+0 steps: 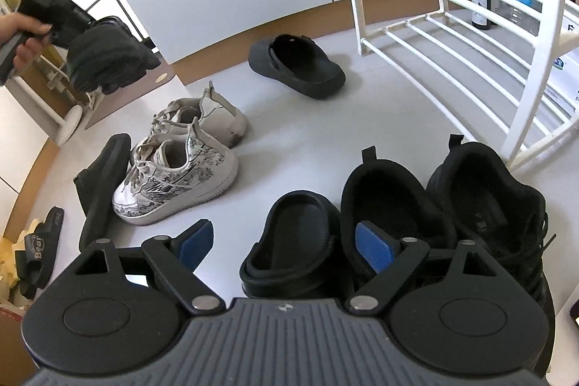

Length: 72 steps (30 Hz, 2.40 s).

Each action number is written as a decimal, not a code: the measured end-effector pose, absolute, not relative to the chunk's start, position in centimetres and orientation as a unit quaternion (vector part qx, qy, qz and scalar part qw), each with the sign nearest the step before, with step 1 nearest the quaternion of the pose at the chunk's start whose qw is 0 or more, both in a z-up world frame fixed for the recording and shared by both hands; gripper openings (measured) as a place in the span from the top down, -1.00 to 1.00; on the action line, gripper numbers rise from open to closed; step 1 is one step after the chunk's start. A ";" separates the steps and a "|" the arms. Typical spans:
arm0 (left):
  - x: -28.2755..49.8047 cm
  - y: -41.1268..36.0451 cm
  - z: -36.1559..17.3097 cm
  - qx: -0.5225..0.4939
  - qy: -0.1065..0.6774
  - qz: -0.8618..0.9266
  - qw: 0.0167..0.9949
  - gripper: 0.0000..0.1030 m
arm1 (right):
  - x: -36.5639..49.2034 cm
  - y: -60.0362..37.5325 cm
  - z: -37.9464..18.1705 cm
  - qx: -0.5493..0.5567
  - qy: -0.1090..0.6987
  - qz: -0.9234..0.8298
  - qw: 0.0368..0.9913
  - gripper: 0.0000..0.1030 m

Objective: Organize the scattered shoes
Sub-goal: 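Carry the black slide with the left tool toward the clog, then carry the black slide with the left tool toward the right tool while the right tool approaches it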

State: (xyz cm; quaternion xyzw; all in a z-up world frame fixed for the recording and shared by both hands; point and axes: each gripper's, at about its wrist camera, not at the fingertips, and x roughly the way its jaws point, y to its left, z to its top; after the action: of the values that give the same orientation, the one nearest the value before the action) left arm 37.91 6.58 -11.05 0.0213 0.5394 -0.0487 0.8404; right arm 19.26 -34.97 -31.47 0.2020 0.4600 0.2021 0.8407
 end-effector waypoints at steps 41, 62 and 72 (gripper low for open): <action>16.0 8.9 -22.4 -0.122 0.519 -0.081 0.842 0.64 | 17.3 -31.6 -32.2 0.144 0.498 0.231 0.824 -0.74; 15.2 8.7 -27.8 -0.094 0.551 -0.041 0.828 0.64 | 17.4 -30.9 -31.8 0.131 0.494 0.239 0.826 -0.74; 16.3 7.2 -28.8 -0.087 0.550 -0.056 0.829 0.55 | 17.2 -31.1 -32.0 0.133 0.496 0.238 0.824 -0.74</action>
State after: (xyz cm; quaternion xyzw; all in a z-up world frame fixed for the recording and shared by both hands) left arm 16.25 7.17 -28.79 -0.0865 0.5497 -0.0555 0.8290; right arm 17.19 -31.09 -32.02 0.1327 0.4963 0.2377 0.8243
